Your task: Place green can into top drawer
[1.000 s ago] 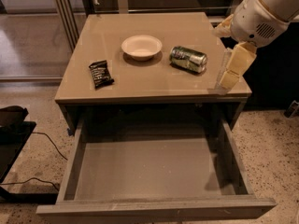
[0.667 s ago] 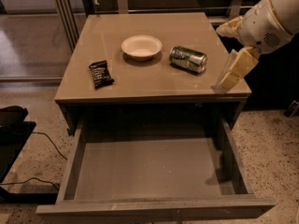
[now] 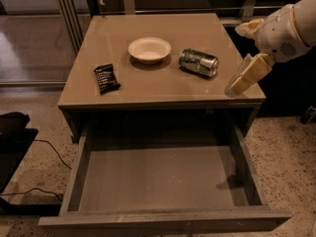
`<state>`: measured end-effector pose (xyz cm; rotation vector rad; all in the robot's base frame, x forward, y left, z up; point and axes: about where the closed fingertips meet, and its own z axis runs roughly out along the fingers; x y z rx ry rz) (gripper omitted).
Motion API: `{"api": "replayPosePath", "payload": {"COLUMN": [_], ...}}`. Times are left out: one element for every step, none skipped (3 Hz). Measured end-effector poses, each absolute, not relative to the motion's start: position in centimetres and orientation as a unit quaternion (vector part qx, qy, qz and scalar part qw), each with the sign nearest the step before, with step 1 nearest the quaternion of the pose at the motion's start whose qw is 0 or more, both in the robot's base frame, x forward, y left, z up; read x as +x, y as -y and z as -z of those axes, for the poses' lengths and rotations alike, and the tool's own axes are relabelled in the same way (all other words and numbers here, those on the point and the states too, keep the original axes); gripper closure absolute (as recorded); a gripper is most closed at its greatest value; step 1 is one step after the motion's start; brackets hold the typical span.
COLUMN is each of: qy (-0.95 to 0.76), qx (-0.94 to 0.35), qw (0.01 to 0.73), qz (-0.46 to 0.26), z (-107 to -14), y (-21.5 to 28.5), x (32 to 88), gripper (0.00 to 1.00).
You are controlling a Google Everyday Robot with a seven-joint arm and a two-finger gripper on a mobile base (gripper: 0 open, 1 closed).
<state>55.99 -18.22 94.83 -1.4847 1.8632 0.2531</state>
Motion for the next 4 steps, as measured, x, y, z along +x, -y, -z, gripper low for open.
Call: {"api": "replayPosePath", "payload": {"qy": [-0.723, -0.729, -0.738, -0.749], "qx": [-0.573, -0.553, -0.537, -0.518], "qw": [0.374, 0.391, 0.395, 0.398], "qz": [-0.095, -0.099, -0.105, -0.110], "z": [-94.5, -93.4, -91.5, -89.4], "y": [18.7, 19.9, 20.6, 20.8], "x": [57.5, 60.9, 64.1, 66.8], "gripper": [0.00, 0.00, 0.00, 0.00]}}
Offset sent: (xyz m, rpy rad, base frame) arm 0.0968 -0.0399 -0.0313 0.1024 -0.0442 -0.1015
